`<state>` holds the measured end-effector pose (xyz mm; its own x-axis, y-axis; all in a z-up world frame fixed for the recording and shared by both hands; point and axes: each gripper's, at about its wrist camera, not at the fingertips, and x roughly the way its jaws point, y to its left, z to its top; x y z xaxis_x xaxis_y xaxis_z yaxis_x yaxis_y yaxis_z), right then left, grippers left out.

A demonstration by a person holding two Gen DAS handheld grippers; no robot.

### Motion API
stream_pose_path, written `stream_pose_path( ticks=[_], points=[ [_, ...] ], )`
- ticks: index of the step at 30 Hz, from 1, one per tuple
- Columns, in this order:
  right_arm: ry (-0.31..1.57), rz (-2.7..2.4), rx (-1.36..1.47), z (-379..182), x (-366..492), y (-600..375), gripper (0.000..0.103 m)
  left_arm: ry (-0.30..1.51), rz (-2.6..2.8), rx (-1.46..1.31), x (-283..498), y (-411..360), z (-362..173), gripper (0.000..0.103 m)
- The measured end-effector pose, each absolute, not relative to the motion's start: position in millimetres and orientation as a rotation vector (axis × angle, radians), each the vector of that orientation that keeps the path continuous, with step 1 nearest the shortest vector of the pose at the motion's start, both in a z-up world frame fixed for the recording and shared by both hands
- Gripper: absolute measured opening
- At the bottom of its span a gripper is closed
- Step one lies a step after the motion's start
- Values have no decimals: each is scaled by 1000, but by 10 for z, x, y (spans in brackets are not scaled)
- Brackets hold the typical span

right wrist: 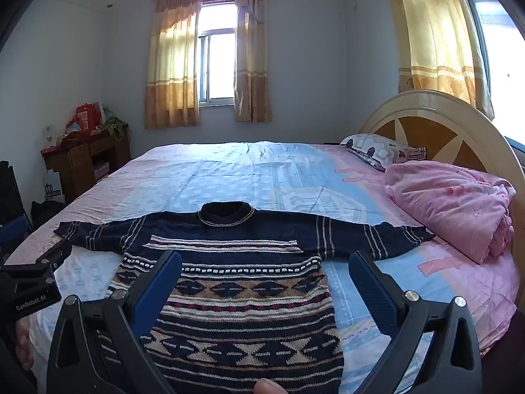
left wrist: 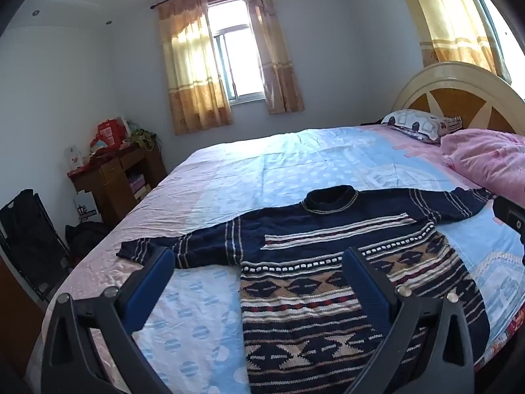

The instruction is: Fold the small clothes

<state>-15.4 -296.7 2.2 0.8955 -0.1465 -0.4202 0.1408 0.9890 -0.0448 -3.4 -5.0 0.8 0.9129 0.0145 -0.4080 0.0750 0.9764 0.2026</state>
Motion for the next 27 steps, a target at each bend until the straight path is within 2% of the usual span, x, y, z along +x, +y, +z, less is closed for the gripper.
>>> stream_pose_path(
  ticks=[27],
  points=[
    [462, -142, -14, -67, -88, -2947, 102, 436, -30, 169, 53, 115, -40, 103]
  ],
)
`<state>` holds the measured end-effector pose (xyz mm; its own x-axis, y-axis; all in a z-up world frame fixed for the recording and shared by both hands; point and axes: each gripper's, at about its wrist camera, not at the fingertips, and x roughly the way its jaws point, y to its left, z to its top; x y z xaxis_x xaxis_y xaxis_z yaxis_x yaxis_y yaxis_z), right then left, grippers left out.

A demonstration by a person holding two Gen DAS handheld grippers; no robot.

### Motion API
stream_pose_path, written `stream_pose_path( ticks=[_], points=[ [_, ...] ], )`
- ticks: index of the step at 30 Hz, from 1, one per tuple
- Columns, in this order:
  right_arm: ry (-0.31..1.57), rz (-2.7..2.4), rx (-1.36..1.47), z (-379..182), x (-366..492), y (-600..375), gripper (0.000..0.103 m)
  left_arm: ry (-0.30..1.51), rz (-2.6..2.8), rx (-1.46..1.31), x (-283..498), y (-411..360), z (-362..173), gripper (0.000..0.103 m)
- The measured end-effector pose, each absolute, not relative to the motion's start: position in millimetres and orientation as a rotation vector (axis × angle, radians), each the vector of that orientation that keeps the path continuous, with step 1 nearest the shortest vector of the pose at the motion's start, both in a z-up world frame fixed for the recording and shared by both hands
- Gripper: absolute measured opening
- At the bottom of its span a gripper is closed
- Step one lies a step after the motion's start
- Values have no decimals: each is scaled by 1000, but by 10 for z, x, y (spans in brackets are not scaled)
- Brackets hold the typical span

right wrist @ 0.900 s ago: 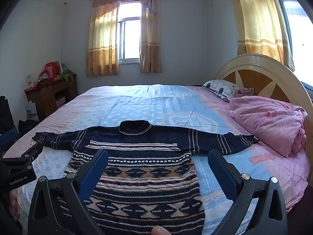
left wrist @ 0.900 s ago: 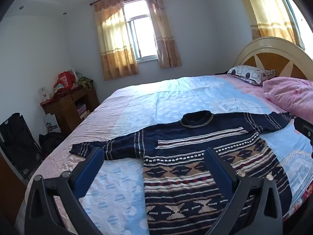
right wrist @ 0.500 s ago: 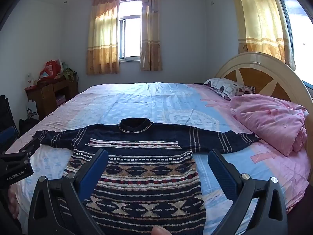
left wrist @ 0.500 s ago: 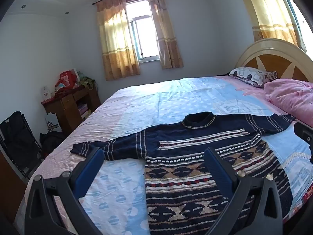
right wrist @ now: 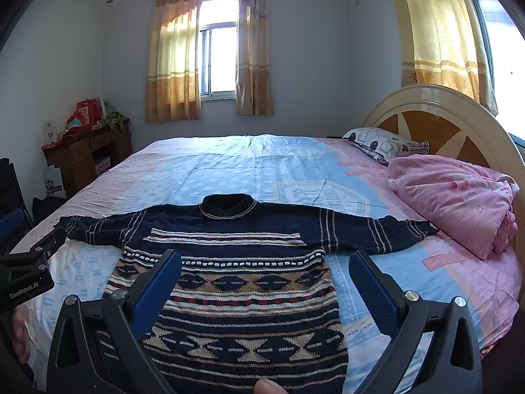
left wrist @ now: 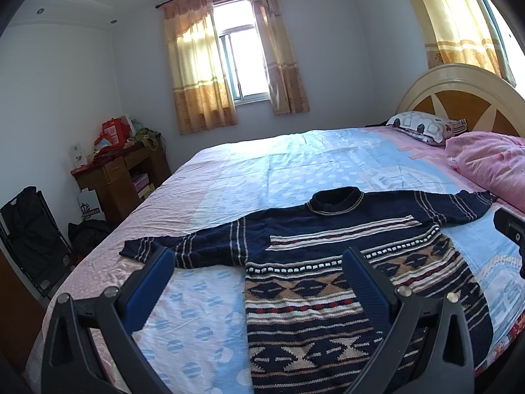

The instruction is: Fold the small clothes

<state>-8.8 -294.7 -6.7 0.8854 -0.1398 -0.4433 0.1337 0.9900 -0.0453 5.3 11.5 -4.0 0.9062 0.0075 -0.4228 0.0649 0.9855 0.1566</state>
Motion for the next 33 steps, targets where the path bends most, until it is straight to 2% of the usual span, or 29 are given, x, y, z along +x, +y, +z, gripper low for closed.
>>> stream_pose_path(
  ticks=[33],
  points=[
    [468, -141, -10, -107, -73, -2971, 102, 436, -29, 172, 60, 104, -39, 103]
  ],
)
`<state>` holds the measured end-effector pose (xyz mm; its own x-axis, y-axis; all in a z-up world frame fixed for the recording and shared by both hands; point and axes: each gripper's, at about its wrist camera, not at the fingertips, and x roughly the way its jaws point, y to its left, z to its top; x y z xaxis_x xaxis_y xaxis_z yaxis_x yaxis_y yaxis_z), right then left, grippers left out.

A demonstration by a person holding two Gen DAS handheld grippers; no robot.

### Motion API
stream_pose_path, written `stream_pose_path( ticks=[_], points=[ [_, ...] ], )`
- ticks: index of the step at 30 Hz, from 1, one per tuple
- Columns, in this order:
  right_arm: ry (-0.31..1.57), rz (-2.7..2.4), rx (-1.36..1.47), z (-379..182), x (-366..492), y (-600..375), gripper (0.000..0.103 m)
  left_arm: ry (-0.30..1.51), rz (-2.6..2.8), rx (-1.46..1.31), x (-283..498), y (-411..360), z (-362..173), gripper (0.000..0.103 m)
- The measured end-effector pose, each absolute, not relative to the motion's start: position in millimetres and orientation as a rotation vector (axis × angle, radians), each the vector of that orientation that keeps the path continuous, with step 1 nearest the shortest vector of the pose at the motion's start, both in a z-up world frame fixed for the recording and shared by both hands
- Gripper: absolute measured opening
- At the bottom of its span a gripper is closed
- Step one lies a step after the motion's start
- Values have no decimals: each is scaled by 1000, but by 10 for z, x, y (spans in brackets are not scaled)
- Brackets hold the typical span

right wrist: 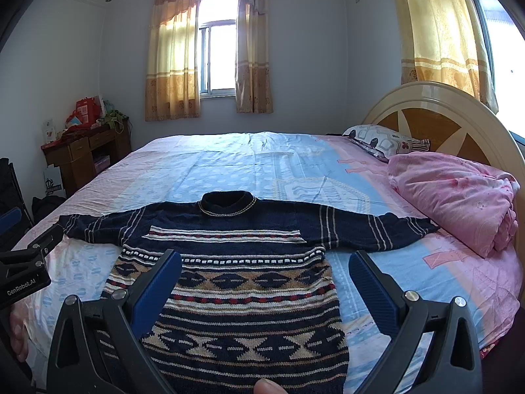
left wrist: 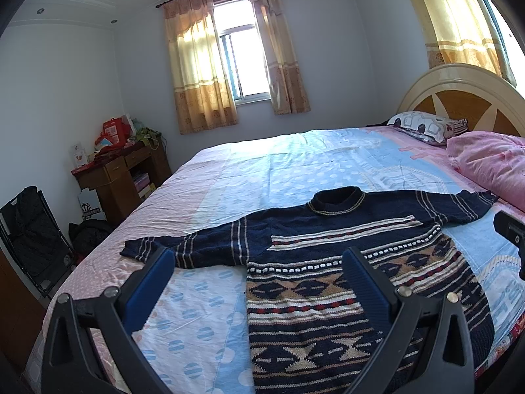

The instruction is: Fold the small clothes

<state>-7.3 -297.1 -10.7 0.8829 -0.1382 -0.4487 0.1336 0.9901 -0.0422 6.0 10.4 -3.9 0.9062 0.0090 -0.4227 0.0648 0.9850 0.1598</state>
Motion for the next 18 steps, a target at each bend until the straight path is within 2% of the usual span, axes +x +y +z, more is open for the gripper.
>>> stream_pose_path(
  ticks=[18],
  points=[
    [470, -142, -10, -98, -69, -2978, 102, 439, -31, 174, 65, 114, -55, 103]
  ],
)
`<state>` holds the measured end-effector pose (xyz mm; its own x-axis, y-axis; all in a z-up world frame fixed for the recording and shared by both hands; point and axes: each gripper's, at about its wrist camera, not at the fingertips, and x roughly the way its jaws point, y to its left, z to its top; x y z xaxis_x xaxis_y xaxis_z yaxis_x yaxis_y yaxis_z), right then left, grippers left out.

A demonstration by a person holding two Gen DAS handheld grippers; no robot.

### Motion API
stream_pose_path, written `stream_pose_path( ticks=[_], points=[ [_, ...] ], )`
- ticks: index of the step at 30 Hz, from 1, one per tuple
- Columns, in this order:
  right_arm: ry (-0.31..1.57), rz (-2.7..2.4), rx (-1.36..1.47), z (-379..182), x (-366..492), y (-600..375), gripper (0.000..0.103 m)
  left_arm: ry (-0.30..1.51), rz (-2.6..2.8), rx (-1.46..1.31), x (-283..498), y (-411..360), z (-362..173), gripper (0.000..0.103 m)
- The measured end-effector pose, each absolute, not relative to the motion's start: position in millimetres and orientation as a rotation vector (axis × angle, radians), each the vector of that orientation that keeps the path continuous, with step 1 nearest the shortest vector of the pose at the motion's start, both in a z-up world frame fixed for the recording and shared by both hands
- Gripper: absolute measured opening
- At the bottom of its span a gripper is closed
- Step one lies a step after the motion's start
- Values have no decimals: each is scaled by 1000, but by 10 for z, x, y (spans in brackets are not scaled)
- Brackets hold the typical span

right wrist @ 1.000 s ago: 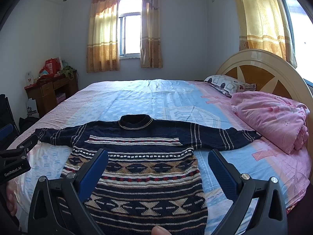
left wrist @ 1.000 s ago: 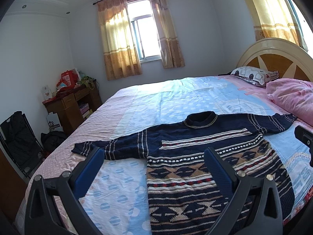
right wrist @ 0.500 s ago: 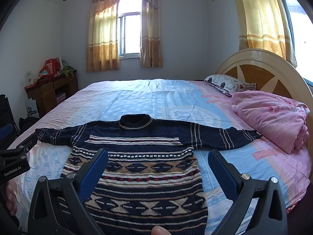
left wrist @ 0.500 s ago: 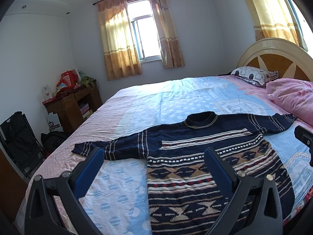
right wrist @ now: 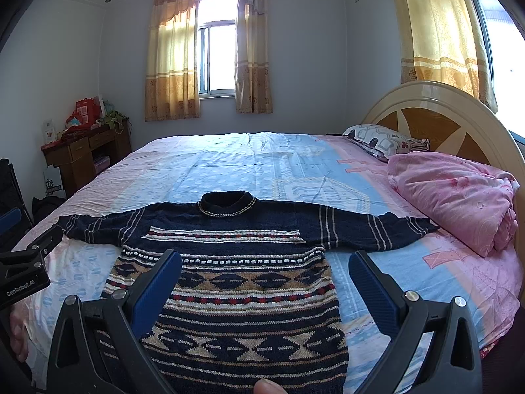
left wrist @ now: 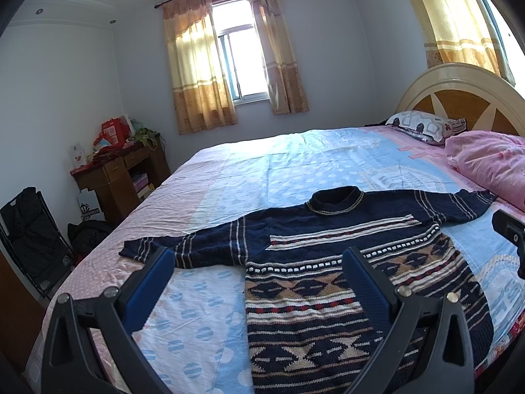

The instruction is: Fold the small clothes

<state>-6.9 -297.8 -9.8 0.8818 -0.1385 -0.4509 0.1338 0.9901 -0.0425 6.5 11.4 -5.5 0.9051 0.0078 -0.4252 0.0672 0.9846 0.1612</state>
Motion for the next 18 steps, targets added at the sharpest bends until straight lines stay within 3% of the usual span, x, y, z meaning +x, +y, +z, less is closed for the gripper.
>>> stream_pose_path(
  ticks=[18],
  points=[
    [483, -134, -21, -183, -79, -2942, 102, 466, -45, 201, 54, 4, -134, 103]
  ],
)
